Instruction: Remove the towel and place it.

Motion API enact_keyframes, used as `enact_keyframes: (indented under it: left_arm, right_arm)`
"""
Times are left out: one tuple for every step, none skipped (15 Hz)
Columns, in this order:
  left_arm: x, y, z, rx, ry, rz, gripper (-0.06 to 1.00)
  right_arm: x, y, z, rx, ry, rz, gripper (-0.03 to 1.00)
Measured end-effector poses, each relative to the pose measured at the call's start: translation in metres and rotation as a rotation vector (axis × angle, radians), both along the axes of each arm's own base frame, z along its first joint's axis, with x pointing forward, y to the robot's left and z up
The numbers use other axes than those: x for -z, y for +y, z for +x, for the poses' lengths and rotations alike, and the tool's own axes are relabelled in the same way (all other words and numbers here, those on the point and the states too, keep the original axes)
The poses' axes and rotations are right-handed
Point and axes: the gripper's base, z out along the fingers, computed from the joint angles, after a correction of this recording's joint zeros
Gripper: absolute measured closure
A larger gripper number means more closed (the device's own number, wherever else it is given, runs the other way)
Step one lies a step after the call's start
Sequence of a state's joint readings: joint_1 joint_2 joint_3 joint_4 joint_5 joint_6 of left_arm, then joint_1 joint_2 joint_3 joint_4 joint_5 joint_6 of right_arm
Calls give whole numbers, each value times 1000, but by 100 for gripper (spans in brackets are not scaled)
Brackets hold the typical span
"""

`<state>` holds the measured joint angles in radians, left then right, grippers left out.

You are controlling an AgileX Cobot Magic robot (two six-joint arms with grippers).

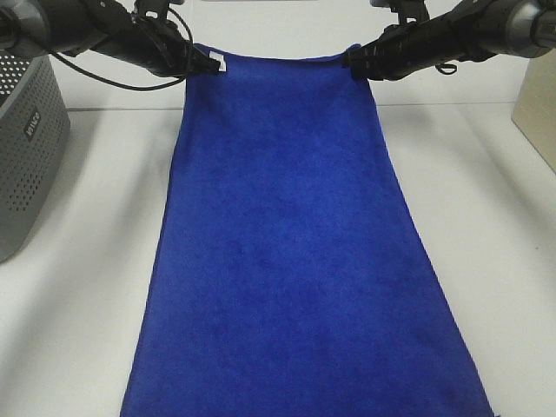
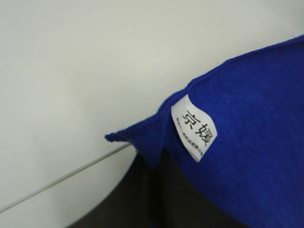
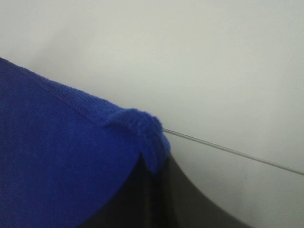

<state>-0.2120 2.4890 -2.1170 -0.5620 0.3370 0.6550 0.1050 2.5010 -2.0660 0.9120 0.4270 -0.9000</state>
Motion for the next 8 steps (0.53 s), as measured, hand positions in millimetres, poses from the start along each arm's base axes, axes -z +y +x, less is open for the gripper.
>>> enact_keyframes:
  left_arm:
    - [0, 0, 0, 3, -4, 5, 94]
    - [0, 0, 0, 7, -9, 13, 94]
    - [0, 0, 0, 10, -13, 18, 94]
    - [2, 0, 1, 8, -15, 22, 94]
    - [5, 1, 2, 2, -24, 26, 94]
    - [12, 1, 3, 2, -16, 31, 94]
    - [22, 1, 3, 1, -2, 36, 94]
    - [31, 1, 4, -1, 7, 41, 94]
  right_arm:
    - [4, 0, 0, 1, 7, 3, 94]
    - [8, 0, 0, 0, 14, 2, 94]
    - [11, 0, 0, 1, 19, 2, 94]
    - [12, 0, 1, 5, 15, -1, 94]
    - [13, -1, 2, 9, 7, -8, 94]
    - [12, -1, 2, 8, 1, -11, 94]
    - [13, -1, 2, 9, 0, -12, 94]
    - [14, -1, 2, 11, 0, -11, 94]
